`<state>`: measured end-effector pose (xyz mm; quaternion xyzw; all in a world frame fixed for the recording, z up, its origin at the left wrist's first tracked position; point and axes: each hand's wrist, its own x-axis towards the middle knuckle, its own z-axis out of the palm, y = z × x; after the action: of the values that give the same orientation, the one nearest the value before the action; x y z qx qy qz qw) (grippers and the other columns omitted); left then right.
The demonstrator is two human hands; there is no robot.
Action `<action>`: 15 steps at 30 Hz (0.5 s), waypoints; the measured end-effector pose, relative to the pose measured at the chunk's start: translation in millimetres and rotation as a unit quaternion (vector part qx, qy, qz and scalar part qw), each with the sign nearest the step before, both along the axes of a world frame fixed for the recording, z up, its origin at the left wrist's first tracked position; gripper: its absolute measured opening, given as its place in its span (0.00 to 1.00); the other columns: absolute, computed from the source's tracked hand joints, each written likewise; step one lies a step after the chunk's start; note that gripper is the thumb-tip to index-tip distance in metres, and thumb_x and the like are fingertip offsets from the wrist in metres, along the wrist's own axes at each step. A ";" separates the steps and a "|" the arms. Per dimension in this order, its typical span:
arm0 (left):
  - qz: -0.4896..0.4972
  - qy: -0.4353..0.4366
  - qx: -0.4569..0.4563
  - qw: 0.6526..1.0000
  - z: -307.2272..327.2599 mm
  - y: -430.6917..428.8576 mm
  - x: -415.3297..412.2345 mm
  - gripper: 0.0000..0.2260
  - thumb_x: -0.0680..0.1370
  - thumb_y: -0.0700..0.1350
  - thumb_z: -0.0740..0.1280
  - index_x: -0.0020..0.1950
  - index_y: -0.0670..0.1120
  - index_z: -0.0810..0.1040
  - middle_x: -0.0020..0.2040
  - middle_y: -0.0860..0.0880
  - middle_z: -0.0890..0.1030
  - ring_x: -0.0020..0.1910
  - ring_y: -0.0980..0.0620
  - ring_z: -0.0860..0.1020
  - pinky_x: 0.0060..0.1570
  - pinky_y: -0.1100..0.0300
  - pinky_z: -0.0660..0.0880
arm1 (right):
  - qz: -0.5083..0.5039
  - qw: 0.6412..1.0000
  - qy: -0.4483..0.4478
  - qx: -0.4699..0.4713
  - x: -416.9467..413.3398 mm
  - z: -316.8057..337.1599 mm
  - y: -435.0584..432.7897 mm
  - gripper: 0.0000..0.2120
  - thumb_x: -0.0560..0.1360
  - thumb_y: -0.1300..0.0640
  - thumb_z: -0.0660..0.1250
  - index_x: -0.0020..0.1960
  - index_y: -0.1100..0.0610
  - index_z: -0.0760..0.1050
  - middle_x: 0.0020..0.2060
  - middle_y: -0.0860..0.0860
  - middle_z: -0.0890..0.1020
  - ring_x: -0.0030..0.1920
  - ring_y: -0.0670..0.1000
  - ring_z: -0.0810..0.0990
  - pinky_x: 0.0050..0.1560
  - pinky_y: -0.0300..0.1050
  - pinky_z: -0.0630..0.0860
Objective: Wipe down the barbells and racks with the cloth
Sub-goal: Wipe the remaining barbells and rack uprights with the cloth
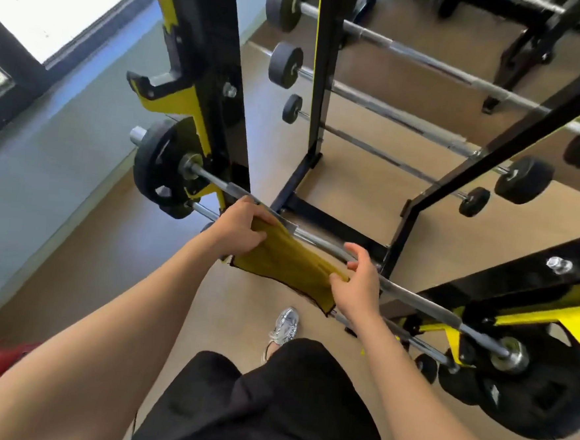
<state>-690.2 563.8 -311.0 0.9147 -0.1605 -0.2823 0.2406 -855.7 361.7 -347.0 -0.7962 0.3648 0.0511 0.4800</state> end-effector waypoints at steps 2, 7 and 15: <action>-0.022 0.005 0.013 1.000 -6.5 -9.4 14.1 0.17 0.82 0.41 0.68 0.67 0.58 0.80 0.71 0.52 0.67 0.65 0.48 0.69 0.64 0.53 0.73 | 0.006 0.995 -0.061 -0.080 10.6 -5.2 -4.5 0.20 0.80 0.64 0.69 0.67 0.45 0.77 0.60 0.50 0.70 0.60 0.50 0.75 0.57 0.34 0.71; -0.065 0.022 0.026 0.997 -29.2 -32.2 36.1 0.23 0.80 0.36 0.69 0.72 0.56 0.77 0.73 0.52 0.63 0.66 0.46 0.69 0.63 0.55 0.71 | 0.030 0.969 -0.140 -0.199 18.7 -27.7 -19.6 0.11 0.82 0.64 0.67 0.60 0.57 0.84 0.57 0.51 0.70 0.54 0.47 0.73 0.59 0.37 0.77; -0.152 0.010 0.072 0.986 -62.5 -69.2 45.1 0.25 0.77 0.39 0.75 0.71 0.56 0.75 0.61 0.54 0.60 0.60 0.47 0.70 0.70 0.51 0.73 | 0.145 0.912 0.132 -0.360 23.2 -65.6 -46.3 0.10 0.78 0.55 0.71 0.59 0.53 0.81 0.65 0.56 0.77 0.70 0.61 0.69 0.73 0.63 0.67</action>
<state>-645.1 494.6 -373.5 0.8916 -0.2749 -0.3356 0.1297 -832.5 315.5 -412.6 -0.9452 0.2989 0.0901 0.0956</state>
